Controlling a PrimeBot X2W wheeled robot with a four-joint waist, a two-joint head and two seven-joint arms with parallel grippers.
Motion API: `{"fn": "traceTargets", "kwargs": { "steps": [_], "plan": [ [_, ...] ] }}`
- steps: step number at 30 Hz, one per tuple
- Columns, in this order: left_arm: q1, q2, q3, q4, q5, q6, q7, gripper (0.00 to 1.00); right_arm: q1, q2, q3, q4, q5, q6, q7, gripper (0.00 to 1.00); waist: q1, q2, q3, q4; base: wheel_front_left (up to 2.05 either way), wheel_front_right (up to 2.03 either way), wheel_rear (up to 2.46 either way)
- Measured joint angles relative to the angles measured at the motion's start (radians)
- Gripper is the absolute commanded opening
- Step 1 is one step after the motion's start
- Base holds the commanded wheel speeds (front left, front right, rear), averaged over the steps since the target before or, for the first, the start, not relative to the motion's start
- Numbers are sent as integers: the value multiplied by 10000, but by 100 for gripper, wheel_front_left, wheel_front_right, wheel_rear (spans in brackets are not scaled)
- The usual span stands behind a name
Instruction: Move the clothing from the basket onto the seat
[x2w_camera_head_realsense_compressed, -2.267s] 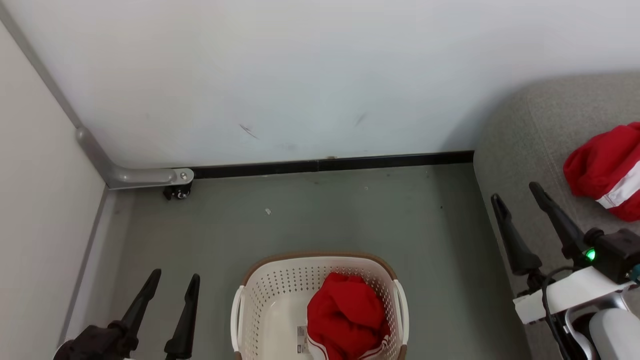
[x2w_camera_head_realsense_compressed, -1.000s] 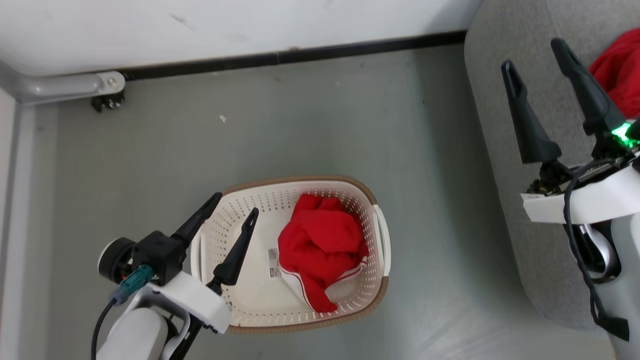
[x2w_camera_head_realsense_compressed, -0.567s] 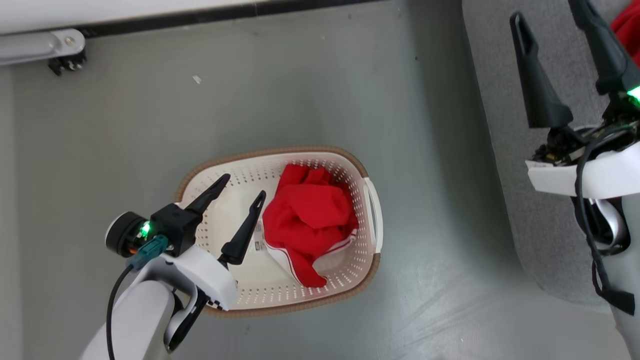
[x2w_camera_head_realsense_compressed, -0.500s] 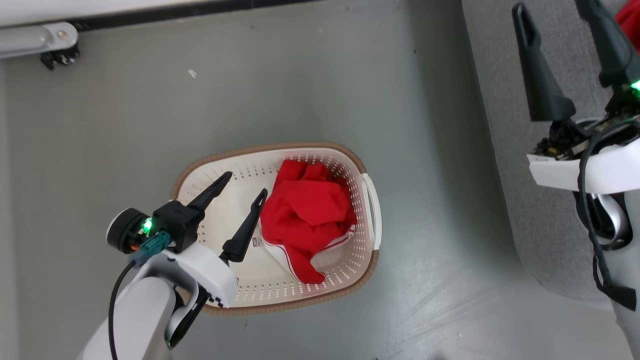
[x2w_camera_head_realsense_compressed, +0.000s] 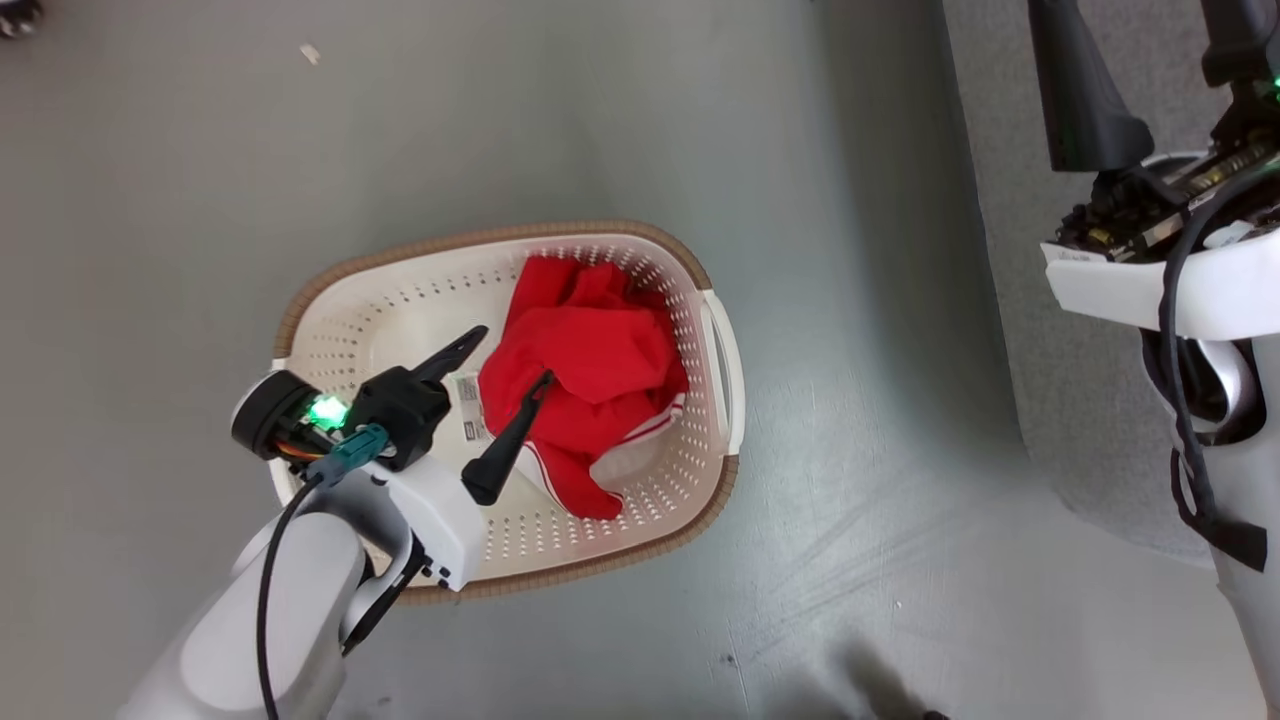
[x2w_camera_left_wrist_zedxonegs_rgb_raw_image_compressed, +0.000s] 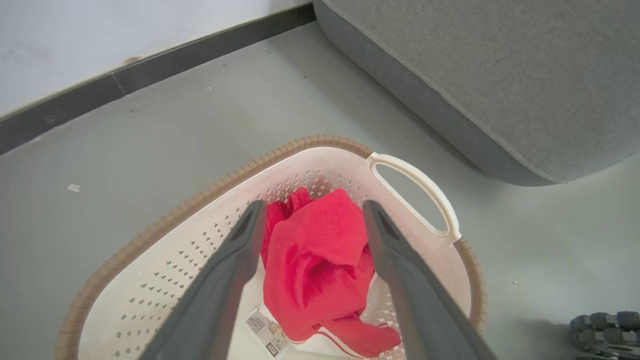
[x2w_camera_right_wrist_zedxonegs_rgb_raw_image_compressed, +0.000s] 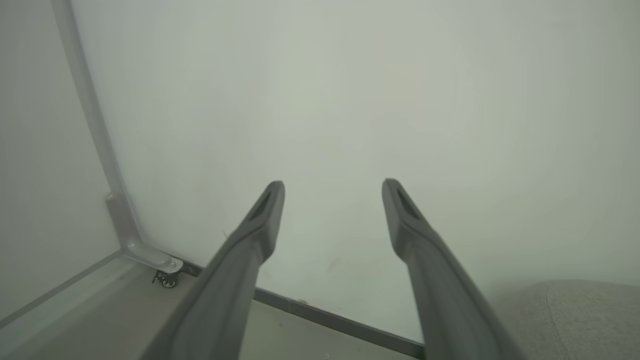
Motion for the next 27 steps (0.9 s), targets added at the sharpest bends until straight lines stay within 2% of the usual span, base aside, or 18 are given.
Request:
{"fn": "traceTargets", "kwargs": {
  "steps": [27],
  "plan": [
    [-2220, 238, -1499, 1503, -385, 0, 339, 100, -1332, 360, 291, -136, 40, 0, -2, 100, 0, 0, 2002, -525, 0, 0, 0]
  ]
}}
